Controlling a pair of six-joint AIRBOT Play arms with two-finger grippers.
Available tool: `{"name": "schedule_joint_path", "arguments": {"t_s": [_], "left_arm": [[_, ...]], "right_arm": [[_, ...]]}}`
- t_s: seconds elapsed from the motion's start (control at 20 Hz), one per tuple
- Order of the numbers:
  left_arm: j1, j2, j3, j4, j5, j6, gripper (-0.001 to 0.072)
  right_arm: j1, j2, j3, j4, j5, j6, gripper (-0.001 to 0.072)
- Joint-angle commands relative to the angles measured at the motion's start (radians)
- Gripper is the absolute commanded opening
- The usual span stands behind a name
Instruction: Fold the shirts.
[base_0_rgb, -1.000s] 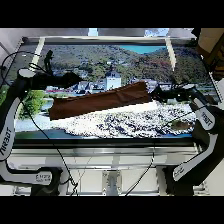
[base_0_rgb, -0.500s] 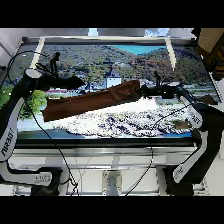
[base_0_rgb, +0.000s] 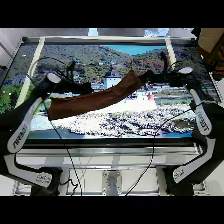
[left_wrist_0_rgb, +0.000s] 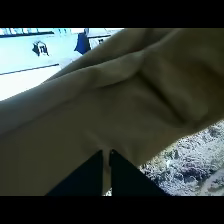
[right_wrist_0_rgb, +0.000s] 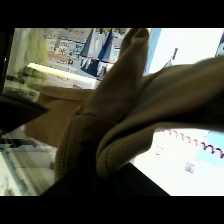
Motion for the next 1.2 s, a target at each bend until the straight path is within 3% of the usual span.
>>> {"name": "schedule_joint_path", "arguments": {"t_s": [0.0, 0.2, 0.5, 0.65, 0.8, 1.15], "left_arm": [[-0.093, -0.095, 0.0, -0.003, 0.108, -0.113, 0.001], [-0.231, -0.192, 0.0, -0.074, 0.129, -0.146, 0.001], [-0.416, -0.239, 0.018, -0.174, 0.288, -0.146, 0.0009], [-0.381, -0.229, 0.125, -0.148, 0.196, -0.146, 0.001], [-0.276, -0.198, 0.28, -0.075, 0.024, -0.146, 0.0009], [0.07, -0.051, 0.555, 0.028, -0.336, -0.169, 0.001]], "right_arm": [[-0.036, 0.106, 0.008, -0.016, 0.107, 0.048, 0.0027], [-0.068, 0.237, 0.008, -0.016, 0.168, 0.082, 0.0028], [-0.069, 0.392, 0.008, -0.012, 0.239, 0.105, 0.0027], [-0.057, 0.414, 0.007, -0.011, 0.186, 0.138, 0.0027], [0.043, 0.413, 0.005, -0.1, 0.093, 0.176, 0.0028], [0.534, 0.354, 0.005, -0.381, -0.336, 0.239, 0.0029]]}}
